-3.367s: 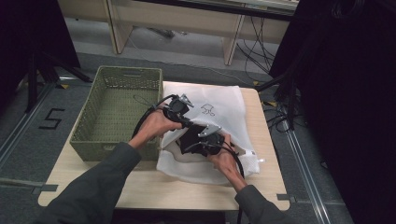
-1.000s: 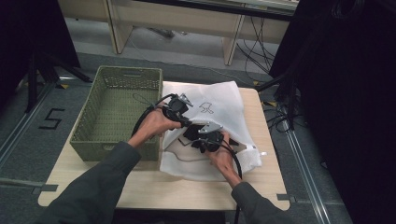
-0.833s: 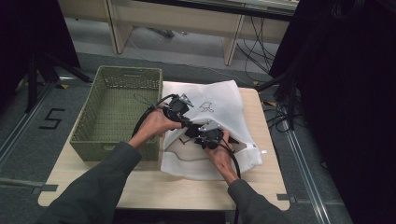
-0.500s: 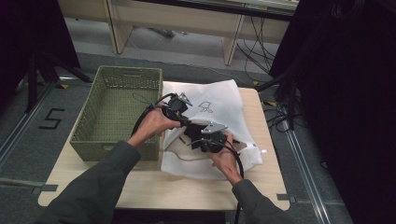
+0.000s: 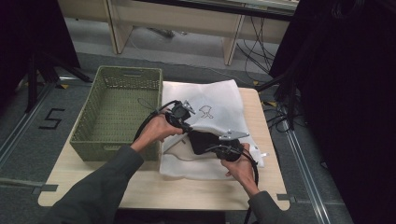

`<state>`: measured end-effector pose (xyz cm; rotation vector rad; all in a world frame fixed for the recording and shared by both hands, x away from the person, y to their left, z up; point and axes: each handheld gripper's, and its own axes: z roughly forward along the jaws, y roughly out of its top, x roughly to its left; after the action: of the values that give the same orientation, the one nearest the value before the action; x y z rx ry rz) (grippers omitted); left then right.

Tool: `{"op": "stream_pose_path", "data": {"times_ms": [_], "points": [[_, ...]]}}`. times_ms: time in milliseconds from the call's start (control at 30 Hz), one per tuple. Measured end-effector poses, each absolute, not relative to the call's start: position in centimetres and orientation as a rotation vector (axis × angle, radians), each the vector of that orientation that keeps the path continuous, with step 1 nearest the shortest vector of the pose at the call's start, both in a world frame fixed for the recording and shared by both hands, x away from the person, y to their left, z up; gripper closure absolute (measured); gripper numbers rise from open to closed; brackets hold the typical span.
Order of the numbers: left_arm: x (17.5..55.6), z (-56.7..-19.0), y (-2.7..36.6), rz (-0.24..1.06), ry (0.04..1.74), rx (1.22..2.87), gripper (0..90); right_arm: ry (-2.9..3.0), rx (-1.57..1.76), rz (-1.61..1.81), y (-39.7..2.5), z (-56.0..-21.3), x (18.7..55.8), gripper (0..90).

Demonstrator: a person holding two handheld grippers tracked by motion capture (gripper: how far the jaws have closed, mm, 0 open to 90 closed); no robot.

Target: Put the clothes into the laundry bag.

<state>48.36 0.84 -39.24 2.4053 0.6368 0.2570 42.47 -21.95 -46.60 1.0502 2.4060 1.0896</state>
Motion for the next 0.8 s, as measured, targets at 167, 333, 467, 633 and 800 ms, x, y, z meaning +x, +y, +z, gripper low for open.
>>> {"op": "stream_pose_path", "data": {"times_ms": [167, 333, 467, 633, 800], "points": [[48.2, -40.1, 0.4, 0.245, 0.615, 2.426, 85.1, 2.445, 1.051, 1.001, -20.2, -48.8, 43.9, 88.2], [48.2, -40.7, 0.2, 0.225, 0.619, 2.427, 85.4, 2.384, 1.111, 0.957, -20.0, -50.7, 46.1, 90.0], [48.1, -40.6, 0.2, 0.221, 0.620, 2.427, 85.7, 2.289, 1.072, 0.861, -20.0, -51.0, 47.4, 90.0], [48.2, -40.5, 0.2, 0.217, 0.615, 2.418, 85.7, 2.239, 1.080, 0.830, -20.7, -50.7, 48.4, 90.0], [48.5, -40.5, 0.4, 0.213, 0.626, 2.419, 85.6, 2.277, 1.121, 0.997, -21.4, -47.9, 46.1, 87.5]]}}
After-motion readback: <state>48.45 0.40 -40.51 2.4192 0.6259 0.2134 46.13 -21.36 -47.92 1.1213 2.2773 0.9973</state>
